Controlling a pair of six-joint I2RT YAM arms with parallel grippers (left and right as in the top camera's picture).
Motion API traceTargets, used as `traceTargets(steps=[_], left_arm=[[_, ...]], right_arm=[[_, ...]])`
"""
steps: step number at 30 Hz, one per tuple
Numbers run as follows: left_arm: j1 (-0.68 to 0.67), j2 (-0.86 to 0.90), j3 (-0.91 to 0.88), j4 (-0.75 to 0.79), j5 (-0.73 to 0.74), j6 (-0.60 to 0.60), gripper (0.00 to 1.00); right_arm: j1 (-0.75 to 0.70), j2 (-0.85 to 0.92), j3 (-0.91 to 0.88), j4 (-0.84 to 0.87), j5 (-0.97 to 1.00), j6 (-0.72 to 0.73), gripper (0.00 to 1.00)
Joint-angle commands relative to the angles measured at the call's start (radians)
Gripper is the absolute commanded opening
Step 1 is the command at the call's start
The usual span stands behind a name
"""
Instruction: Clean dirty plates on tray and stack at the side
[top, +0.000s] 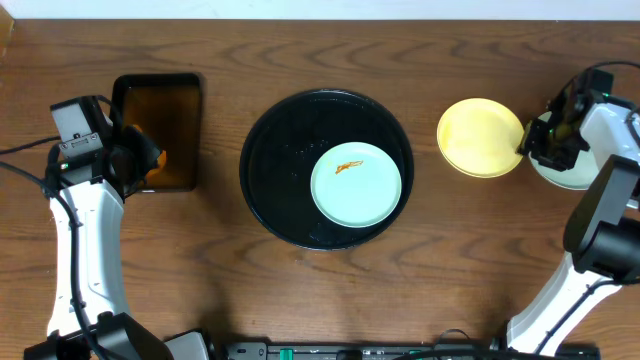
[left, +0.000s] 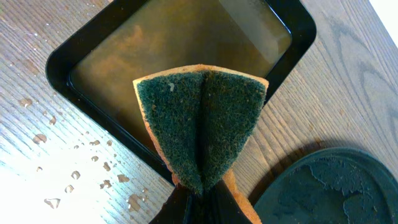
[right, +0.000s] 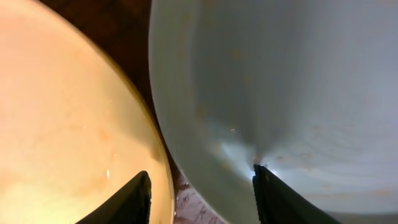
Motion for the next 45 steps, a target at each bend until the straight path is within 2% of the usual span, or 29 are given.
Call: traceTargets(steps=[1, 6, 13, 16, 20, 23, 30, 35, 40, 43, 45], left_arm=[[0.002, 0.002, -0.001, 0.003, 0.009, 0.009, 0.08], [0.002, 0.002, -0.001, 0.005, 0.009, 0.009, 0.08], [0.002, 0.002, -0.001, 0.005, 0.009, 0.009, 0.08], [0.002, 0.002, -0.001, 0.003, 0.009, 0.009, 0.08], [0.002, 0.002, -0.001, 0.005, 0.010, 0.009, 0.08], [0.002, 0.002, -0.001, 0.006, 0.009, 0.009, 0.08], [0.002, 0.002, -0.001, 0.013, 0.010, 0.009, 0.08], [0.002, 0.002, -0.001, 0.016, 0.010, 0.009, 0.08], [0.002, 0.002, -0.001, 0.014, 0.010, 0.009, 0.08], [0.002, 0.002, -0.001, 0.015, 0.010, 0.009, 0.08], [0.002, 0.002, -0.001, 0.015, 0.010, 0.009, 0.08]], right_arm=[[-0.048, -0.045, 0.013, -0.023, -0.082, -0.021, 0.57], [-0.082, -0.145, 0.015, -0.060, -0.132, -0.024, 0.66], [-0.081, -0.204, 0.011, -0.105, -0.135, -0.063, 0.66], [-0.070, -0.186, 0.006, -0.121, -0.050, -0.055, 0.66], [-0.061, -0.169, -0.006, -0.142, 0.089, 0.031, 0.64], [-0.061, -0.168, -0.043, -0.104, 0.098, 0.047, 0.63], [-0.061, -0.166, -0.172, 0.009, 0.089, -0.051, 0.63], [-0.061, -0.151, -0.255, 0.146, 0.087, -0.121, 0.72], [-0.058, -0.117, -0.267, 0.223, 0.086, -0.135, 0.70], [-0.048, -0.096, -0.269, 0.224, 0.077, -0.145, 0.58], [-0.037, -0.089, -0.270, 0.200, 0.076, -0.147, 0.57]])
